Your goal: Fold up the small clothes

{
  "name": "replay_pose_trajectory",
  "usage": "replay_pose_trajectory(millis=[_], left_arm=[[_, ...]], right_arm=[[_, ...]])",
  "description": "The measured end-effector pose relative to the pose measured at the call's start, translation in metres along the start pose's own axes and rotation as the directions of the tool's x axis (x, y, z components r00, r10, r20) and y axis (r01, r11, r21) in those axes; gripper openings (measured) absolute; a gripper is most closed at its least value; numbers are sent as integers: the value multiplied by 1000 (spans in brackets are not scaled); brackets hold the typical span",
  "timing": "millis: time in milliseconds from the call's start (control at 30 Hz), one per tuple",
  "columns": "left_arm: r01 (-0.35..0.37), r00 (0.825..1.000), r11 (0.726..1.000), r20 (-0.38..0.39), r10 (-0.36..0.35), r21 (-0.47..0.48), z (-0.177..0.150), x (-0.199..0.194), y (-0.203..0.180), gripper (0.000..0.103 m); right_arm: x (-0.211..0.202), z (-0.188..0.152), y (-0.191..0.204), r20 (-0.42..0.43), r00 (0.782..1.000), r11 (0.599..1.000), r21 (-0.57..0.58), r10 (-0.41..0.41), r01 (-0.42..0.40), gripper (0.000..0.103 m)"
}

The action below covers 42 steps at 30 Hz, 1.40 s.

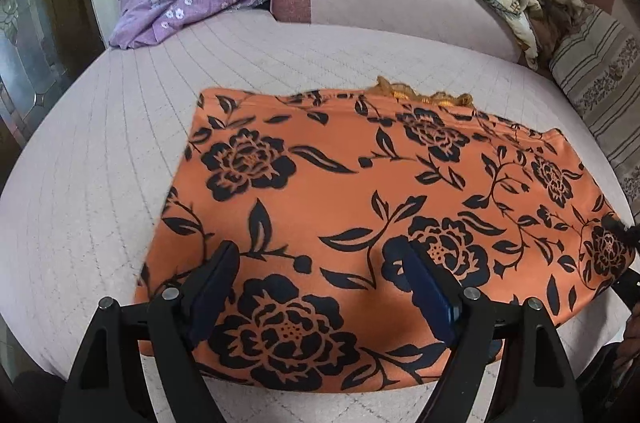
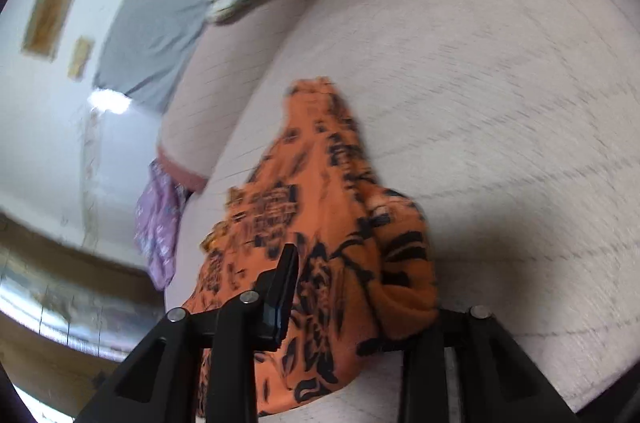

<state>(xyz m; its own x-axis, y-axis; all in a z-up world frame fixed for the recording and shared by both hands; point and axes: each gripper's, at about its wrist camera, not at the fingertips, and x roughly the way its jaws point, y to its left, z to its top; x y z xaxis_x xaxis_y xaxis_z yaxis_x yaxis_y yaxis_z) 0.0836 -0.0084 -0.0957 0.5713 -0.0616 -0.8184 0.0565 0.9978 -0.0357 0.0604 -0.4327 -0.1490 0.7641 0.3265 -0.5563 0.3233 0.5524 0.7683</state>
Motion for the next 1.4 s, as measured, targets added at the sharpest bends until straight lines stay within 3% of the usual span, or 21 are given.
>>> replay_pose_trajectory(millis=[33, 67, 100, 167, 200, 300, 367, 433, 500, 567, 633, 733, 800, 900, 967, 1000, 1033, 1200, 1267, 1333, 1400], left_arm=[[8, 1000, 1000, -27, -8, 2, -2, 8, -1, 90], [3, 996, 1000, -90, -2, 18, -6, 22, -4, 91], [-19, 995, 998, -97, 24, 56, -9, 27, -8, 92], [-35, 999, 995, -39, 38, 93, -9, 14, -14, 92], [-13, 1000, 997, -24, 15, 80, -7, 7, -14, 92], [17, 999, 998, 39, -20, 67, -3, -6, -12, 92], [-8, 994, 995, -106, 19, 104, -14, 30, -11, 94], [9, 999, 994, -34, -5, 109, -16, 22, -6, 97], [64, 997, 998, -33, -63, 23, -7, 5, 15, 96], [72, 996, 994, 61, -67, -87, 0, -19, 50, 96], [48, 992, 982, 125, -25, -183, 3, -37, 85, 96], [-1, 972, 927, 218, 88, -374, -5, -60, 161, 96], [-31, 965, 892, 221, 145, -452, -15, -60, 192, 96], [-51, 976, 822, 145, 161, -568, -34, -43, 234, 96], [-16, 989, 769, 104, 107, -639, -38, -35, 249, 95], [6, 989, 764, 115, 90, -645, -39, -36, 252, 95], [17, 988, 766, 129, 86, -643, -39, -38, 253, 95], [45, 987, 810, 153, 56, -585, -33, -39, 241, 95], [47, 986, 818, 158, 54, -574, -32, -38, 241, 95], [47, 986, 807, 157, 57, -589, -35, -39, 246, 95], [50, 986, 784, 155, 59, -619, -39, -40, 252, 95]], right_arm=[[4, 2, 2, -4, 1000, 999, -33, -27, 27, 80], [10, 1, 3, -11, 1000, 999, -43, -28, 27, 81], [15, 1, 3, -11, 1000, 998, -52, -19, 18, 79], [20, 1, 12, -45, 998, 995, -99, -34, 29, 49], [25, 2, 16, -77, 996, 994, -106, -46, 38, 22], [28, 4, 29, -77, 993, 982, -176, -87, 72, 20], [28, 5, 40, -64, 992, 973, -210, -111, 96, 20], [25, 3, 61, -42, 993, 960, -264, -108, 93, 19], [22, 0, 94, -19, 996, 936, -344, -91, 79, 19], [18, -10, 147, 1, 999, 894, -447, -43, 39, 19], [18, -25, 190, -4, 1000, 856, -517, 9, -10, 19], [32, -84, 268, -67, 994, 743, -661, 84, -108, 19], [55, -131, 299, -136, 987, 676, -720, 81, -155, 19], [118, -199, 307, -255, 966, 611, -772, -48, -174, 18], [187, -244, 281, -350, 903, 595, -791, -249, -143, 20], [195, -250, 276, -351, 901, 601, -787, -253, -138, 19], [189, -252, 283, -315, 919, 595, -795, -236, -119, 19], [178, -239, 315, -301, 926, 582, -805, -228, -119, 20], [180, -249, 312, -304, 918, 563, -818, -255, -115, 27], [187, -269, 303, -308, 910, 528, -840, -276, -124, 36], [180, -279, 300, -274, 929, 498, -859, -247, -121, 43]])
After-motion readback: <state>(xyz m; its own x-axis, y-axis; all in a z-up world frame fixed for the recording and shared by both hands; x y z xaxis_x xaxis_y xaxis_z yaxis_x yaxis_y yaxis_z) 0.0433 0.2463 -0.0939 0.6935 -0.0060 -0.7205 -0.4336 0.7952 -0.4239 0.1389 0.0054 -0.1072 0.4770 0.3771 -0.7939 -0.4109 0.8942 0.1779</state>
